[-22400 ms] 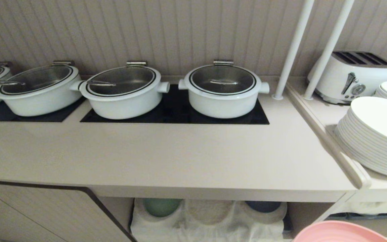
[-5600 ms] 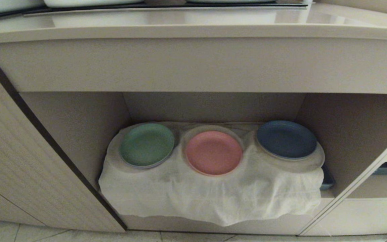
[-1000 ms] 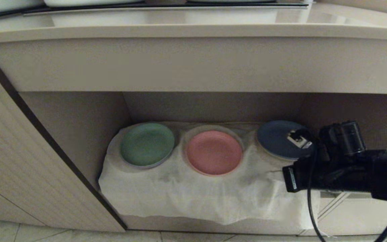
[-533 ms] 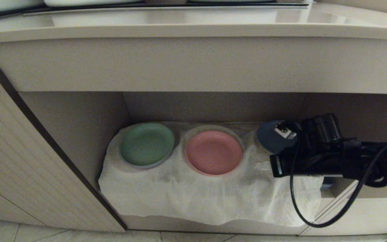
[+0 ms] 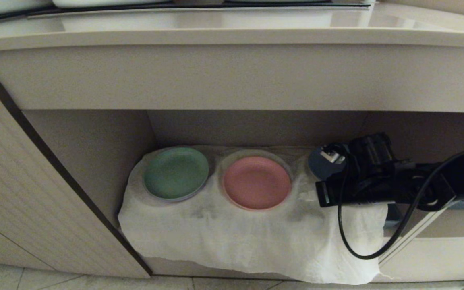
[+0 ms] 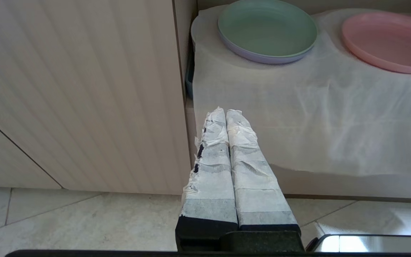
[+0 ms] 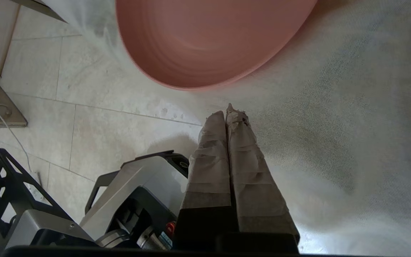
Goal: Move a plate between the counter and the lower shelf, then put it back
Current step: Pick up the plate in the cupboard
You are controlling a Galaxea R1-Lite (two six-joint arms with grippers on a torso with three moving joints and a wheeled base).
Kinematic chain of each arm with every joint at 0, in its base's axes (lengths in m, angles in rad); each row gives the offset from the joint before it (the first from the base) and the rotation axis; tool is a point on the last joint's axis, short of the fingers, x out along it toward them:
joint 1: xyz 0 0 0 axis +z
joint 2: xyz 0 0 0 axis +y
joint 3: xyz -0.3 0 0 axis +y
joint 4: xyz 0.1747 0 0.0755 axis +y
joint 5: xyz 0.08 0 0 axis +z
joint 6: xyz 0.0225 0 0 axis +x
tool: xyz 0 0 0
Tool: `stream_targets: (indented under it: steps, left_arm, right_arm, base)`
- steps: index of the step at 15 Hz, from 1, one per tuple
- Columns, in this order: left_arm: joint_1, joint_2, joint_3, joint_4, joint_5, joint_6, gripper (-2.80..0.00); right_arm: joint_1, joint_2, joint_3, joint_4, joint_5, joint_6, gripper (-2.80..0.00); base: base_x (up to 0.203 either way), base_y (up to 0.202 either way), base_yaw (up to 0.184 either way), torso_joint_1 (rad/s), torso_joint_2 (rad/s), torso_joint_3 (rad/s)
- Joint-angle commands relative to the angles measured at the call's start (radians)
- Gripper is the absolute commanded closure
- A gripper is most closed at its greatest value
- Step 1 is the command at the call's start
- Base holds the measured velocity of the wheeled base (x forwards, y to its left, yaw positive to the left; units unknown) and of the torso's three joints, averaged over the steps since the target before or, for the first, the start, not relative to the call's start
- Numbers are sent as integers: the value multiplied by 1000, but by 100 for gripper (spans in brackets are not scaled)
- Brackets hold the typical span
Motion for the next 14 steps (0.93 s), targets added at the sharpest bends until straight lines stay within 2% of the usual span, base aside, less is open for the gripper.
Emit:
stream_targets:
  steps: [1, 3, 5, 6, 10, 14]
  left_arm:
    - [0, 0, 0, 0, 0, 0, 0]
    - [0, 0, 0, 0, 0, 0, 0]
    - [0, 0, 0, 0, 0, 0, 0]
    - [0, 0, 0, 0, 0, 0, 0]
    - [0, 0, 0, 0, 0, 0, 0]
    - [0, 0, 0, 0, 0, 0, 0]
  right_arm:
    - [0, 20, -31, 21, 0, 11, 0]
    - [3, 34, -83, 71, -18, 18, 0]
    - [31, 62, -149, 119, -119, 27, 0]
    - [44, 72, -168, 127, -138, 41, 0]
    - [64, 87, -184, 150, -145, 62, 0]
    - [89, 115, -231, 154, -194, 167, 0]
  base:
    - [0, 0, 0, 0, 0, 0]
    - [0, 0, 0, 0, 0, 0]
    - [0, 0, 0, 0, 0, 0]
    - [0, 0, 0, 0, 0, 0]
    - [0, 0, 0, 0, 0, 0]
    - [0, 0, 0, 0, 0, 0]
